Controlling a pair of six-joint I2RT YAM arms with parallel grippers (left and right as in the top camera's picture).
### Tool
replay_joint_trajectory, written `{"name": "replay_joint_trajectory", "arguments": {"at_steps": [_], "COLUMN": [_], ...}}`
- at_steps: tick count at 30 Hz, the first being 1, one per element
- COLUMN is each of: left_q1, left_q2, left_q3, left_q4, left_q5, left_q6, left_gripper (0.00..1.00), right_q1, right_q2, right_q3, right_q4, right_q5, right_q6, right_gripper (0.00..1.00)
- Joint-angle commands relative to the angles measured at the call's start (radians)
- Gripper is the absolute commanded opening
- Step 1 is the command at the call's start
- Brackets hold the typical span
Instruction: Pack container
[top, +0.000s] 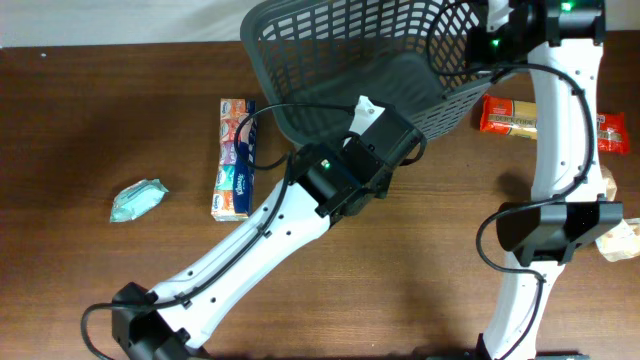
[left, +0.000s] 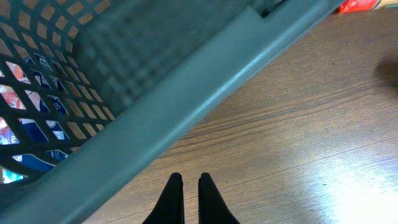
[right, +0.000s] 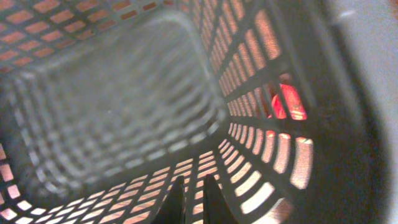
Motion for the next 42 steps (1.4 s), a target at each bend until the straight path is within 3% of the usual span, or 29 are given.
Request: {"name": "replay_joint_trajectory", "arguments": {"at_steps": [1,13,42], "left_q1": [0.019,0.092,0.265], "left_q2": [0.011,0.011,0.011], "left_q3": [0.014,0.014,0.014], "left_q4": [0.003,0.002,-0.005], "left_q5": [-0.015,-0.015,-0.027], "left_q6": [-0.002,-0.002,-0.002], "left_gripper": [0.02,0.02,0.02], "right_q1": [0.040,0.116,0.124], "right_q2": [0.008,0.008,0.008], "right_q3": [0.005,0.005,0.005], "right_q4": [-0.023,-0.058,-0.117], "right_q5": [0.064,0.130,0.121], "right_q6": [0.013,0.016,0.017], "right_gripper": [0.04,0.04,0.04]}}
